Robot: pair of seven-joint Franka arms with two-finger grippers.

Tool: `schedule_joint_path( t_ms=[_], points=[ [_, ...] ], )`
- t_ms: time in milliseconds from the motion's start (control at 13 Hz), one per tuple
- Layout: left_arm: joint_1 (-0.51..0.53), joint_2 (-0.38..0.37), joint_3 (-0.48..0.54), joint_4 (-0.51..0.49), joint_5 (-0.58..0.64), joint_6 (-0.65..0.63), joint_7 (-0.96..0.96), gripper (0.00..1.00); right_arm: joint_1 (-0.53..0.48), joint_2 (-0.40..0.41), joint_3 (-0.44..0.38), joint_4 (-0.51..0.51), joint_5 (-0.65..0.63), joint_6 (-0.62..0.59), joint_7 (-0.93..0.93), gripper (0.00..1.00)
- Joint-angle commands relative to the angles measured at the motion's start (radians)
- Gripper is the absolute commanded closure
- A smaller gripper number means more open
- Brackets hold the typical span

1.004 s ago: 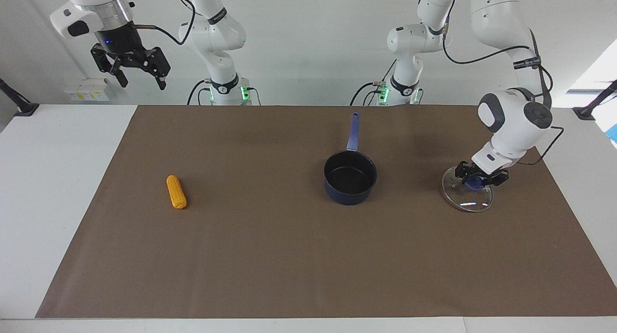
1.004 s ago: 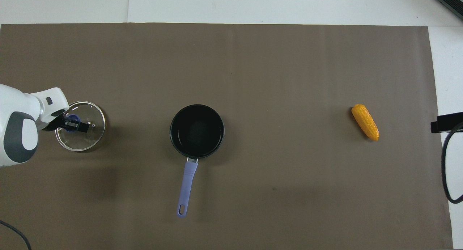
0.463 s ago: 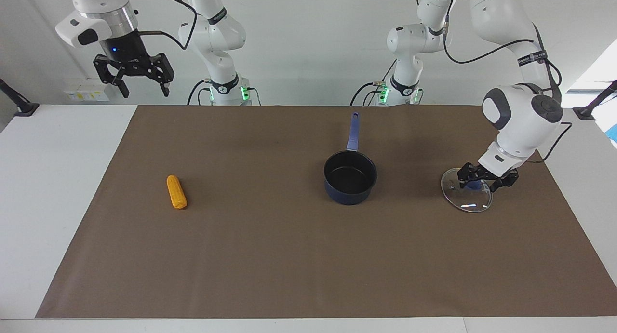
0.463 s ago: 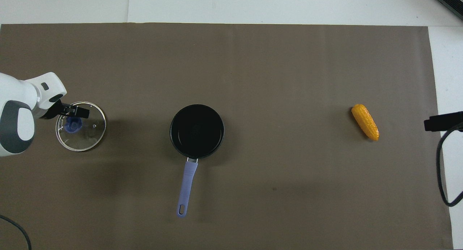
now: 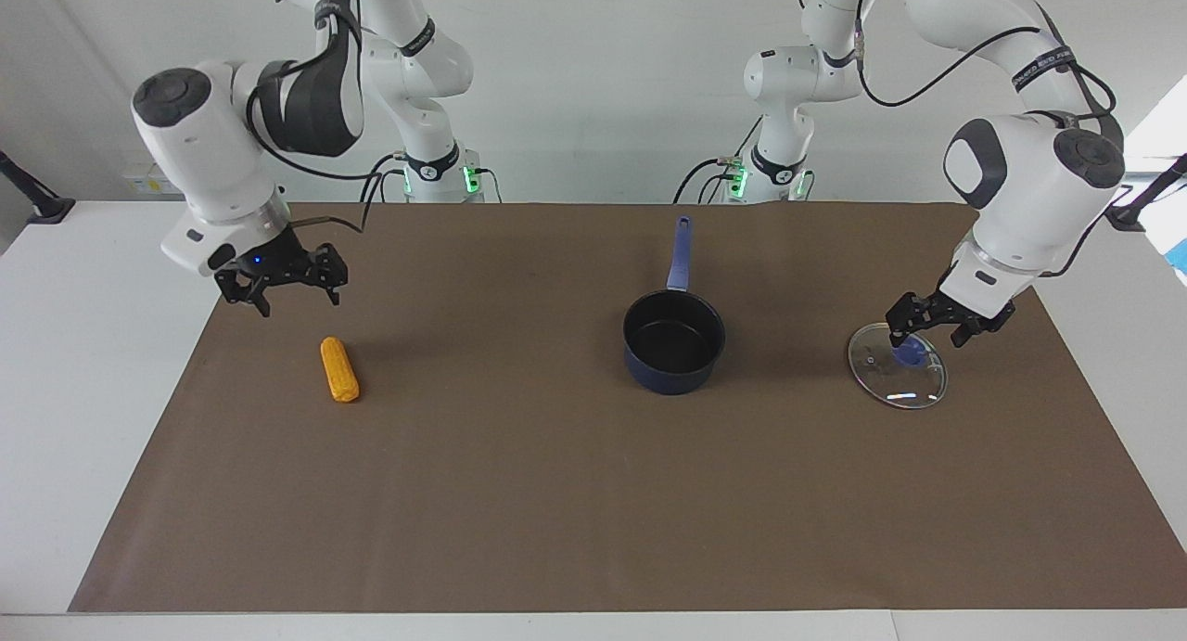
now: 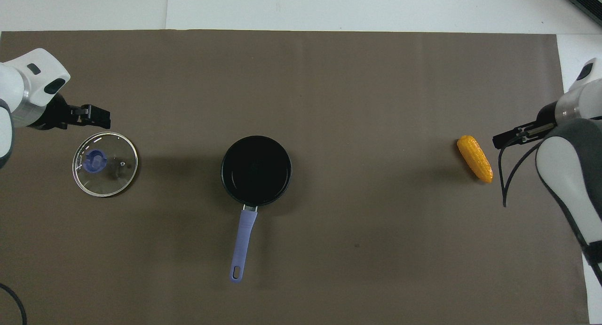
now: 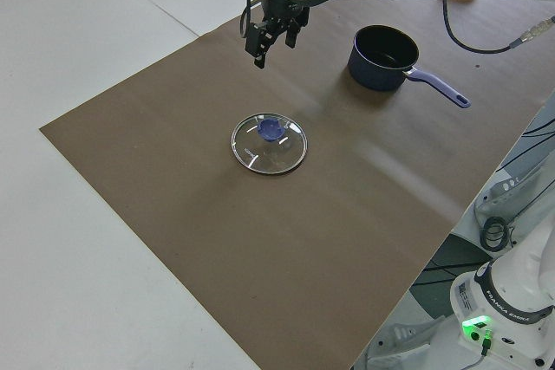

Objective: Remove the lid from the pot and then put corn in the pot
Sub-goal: 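Grasp the yellow corn with the right gripper while the left gripper withdraws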

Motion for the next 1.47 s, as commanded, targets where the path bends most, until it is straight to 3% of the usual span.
schedule_joint_path(
  t_ms=[0, 154, 463, 926, 1081, 1158, 1390],
  points=[
    [-0.008, -0.034, 0.009, 0.050, 0.007, -0.105, -0.026, 0.00, -0.030, 0.018, 0.008, -0.101, -0.006, 0.127, -0.108, 0.00],
    [-0.008, -0.066, 0.010, 0.067, 0.007, -0.154, -0.024, 0.00, -0.039, 0.072, 0.008, -0.112, -0.006, 0.161, -0.135, 0.00],
    [-0.009, -0.077, 0.009, 0.142, 0.013, -0.269, -0.022, 0.00, -0.053, 0.101, 0.008, -0.190, -0.007, 0.231, -0.204, 0.00],
    [-0.009, -0.089, 0.006, 0.220, 0.013, -0.406, -0.021, 0.00, -0.056, 0.173, 0.010, -0.190, -0.006, 0.300, -0.197, 0.00],
    [-0.009, -0.155, 0.001, 0.185, 0.010, -0.411, -0.012, 0.00, -0.059, 0.179, 0.010, -0.190, -0.007, 0.316, -0.212, 0.03],
    [-0.009, -0.174, 0.001, 0.158, 0.009, -0.408, -0.012, 0.00, -0.059, 0.179, 0.010, -0.192, -0.006, 0.316, -0.223, 0.41],
    [-0.009, -0.177, 0.001, 0.151, 0.009, -0.409, -0.018, 0.00, -0.051, 0.178, 0.012, -0.200, 0.005, 0.314, -0.182, 1.00]
  ],
)
